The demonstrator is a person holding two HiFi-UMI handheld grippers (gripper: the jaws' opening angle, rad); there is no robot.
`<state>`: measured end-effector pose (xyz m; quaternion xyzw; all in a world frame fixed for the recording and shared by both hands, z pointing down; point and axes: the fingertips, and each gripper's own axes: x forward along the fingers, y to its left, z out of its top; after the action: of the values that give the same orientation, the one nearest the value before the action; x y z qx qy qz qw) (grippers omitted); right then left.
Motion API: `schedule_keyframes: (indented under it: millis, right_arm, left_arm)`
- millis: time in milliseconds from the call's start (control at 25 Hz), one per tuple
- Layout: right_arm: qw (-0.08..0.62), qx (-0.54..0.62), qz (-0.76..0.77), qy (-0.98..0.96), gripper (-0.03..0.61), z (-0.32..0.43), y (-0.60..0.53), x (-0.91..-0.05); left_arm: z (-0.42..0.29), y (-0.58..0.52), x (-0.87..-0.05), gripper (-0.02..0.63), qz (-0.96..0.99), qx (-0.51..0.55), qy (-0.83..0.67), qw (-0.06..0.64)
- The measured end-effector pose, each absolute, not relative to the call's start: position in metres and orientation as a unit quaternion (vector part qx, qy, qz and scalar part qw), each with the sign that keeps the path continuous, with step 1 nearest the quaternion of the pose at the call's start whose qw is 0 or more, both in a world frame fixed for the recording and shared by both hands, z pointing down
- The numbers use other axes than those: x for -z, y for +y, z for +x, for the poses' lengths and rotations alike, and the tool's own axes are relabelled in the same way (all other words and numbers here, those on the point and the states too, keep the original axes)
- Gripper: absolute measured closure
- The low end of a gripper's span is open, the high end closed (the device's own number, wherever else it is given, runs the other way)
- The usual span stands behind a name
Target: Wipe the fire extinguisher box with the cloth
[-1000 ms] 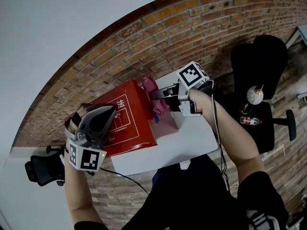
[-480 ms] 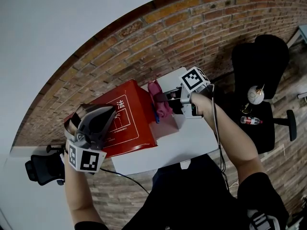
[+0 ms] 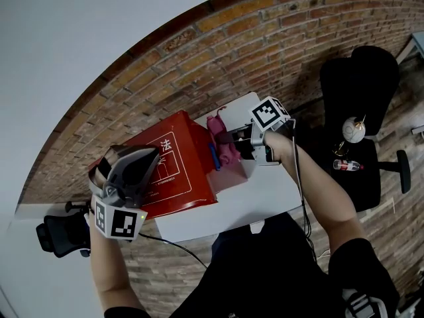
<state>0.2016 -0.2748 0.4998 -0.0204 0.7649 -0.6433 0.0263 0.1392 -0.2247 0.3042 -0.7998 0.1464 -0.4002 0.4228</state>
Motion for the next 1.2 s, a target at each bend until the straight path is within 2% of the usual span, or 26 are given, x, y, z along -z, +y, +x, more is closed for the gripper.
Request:
schedule_keyframes:
  millis: [1200]
  right_arm:
    - [0.018, 0.662, -0.029, 0.749, 0.479, 0.201, -0.278, -0.557]
  left_arm:
    - [0.139, -0.225, -0.304, 0.583, -0.800, 0.399, 0.146, 0.424]
